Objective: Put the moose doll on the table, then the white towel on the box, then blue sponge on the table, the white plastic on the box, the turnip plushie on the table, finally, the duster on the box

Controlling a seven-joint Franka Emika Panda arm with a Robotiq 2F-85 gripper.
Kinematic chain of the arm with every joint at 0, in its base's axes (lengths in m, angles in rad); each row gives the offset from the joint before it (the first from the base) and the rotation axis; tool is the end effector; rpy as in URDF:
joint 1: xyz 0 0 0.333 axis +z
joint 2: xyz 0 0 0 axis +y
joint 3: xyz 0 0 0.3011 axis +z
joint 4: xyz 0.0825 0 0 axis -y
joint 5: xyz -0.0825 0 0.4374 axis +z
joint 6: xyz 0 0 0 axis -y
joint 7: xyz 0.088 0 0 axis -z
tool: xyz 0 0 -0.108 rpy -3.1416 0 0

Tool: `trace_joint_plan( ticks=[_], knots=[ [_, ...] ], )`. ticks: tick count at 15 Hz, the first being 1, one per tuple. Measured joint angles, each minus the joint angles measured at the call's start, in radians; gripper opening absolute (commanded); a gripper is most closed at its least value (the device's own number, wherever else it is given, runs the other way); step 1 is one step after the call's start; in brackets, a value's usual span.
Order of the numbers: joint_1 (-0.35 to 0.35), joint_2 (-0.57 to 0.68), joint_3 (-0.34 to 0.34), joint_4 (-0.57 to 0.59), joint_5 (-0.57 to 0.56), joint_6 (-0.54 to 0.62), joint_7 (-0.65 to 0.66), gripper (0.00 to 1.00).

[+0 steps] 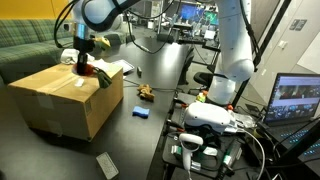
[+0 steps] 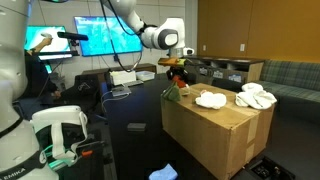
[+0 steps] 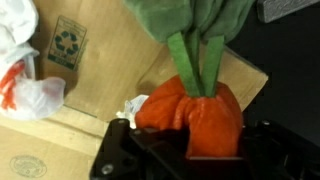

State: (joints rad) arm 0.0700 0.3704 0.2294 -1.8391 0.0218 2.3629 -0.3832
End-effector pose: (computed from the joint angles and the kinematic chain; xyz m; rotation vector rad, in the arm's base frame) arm 0.6615 0.1963 0.3023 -2.8830 -0.9659 -0.2536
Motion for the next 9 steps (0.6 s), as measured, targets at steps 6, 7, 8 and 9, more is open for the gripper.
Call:
trace_joint_plan(
  ticks=[6, 7, 8, 9],
  knots=[
    [0.019, -0.155, 0.0, -0.276, 0.002, -0.007, 0.094, 0.0],
    [0.025, -0.173, 0.0, -0.316, 0.005, -0.007, 0.104, 0.0],
    [0.031, -0.192, 0.001, -0.357, 0.01, -0.007, 0.112, 0.0],
    [0.036, -0.212, 0.002, -0.395, 0.019, -0.009, 0.115, 0.0]
  ],
)
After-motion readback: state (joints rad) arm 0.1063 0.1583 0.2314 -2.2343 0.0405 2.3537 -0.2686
